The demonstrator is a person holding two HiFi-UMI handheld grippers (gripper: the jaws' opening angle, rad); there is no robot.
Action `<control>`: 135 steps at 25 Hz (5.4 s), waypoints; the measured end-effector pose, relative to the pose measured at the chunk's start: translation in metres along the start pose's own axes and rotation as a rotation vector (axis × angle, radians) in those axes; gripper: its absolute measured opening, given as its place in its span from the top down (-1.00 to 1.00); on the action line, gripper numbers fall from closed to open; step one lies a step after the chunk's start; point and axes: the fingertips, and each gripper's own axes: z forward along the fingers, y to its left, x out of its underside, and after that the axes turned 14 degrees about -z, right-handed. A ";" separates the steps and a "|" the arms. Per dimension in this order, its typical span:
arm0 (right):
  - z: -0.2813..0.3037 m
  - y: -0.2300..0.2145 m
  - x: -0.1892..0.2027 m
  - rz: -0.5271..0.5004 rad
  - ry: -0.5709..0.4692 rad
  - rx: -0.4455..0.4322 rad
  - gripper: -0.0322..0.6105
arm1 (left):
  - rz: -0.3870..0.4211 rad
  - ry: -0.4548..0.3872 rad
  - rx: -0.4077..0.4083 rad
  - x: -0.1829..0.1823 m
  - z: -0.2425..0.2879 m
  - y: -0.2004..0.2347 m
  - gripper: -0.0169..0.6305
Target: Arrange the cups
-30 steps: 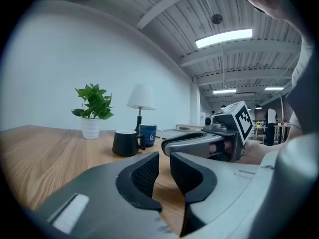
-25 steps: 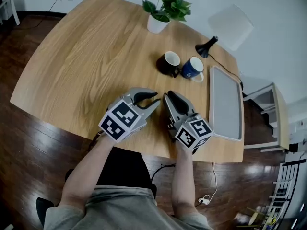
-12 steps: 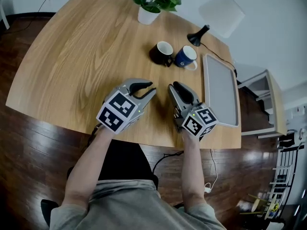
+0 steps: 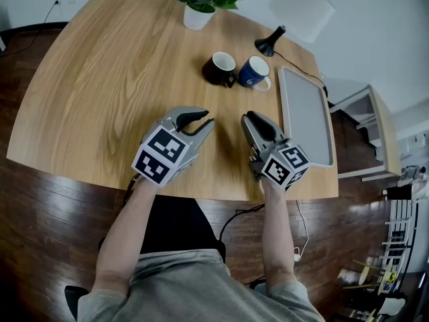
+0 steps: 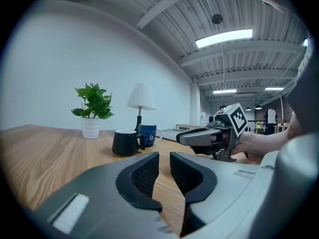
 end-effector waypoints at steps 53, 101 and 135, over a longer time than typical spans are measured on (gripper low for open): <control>0.023 -0.145 0.025 -0.204 0.299 0.089 0.19 | -0.003 -0.008 0.011 -0.001 0.000 -0.001 0.70; -0.047 -0.323 0.062 -0.057 0.250 0.363 0.63 | -0.007 -0.011 -0.004 -0.006 -0.004 0.014 0.70; 0.042 -0.016 0.018 -0.041 0.078 -0.186 0.43 | 0.002 0.000 0.011 -0.005 0.003 -0.005 0.70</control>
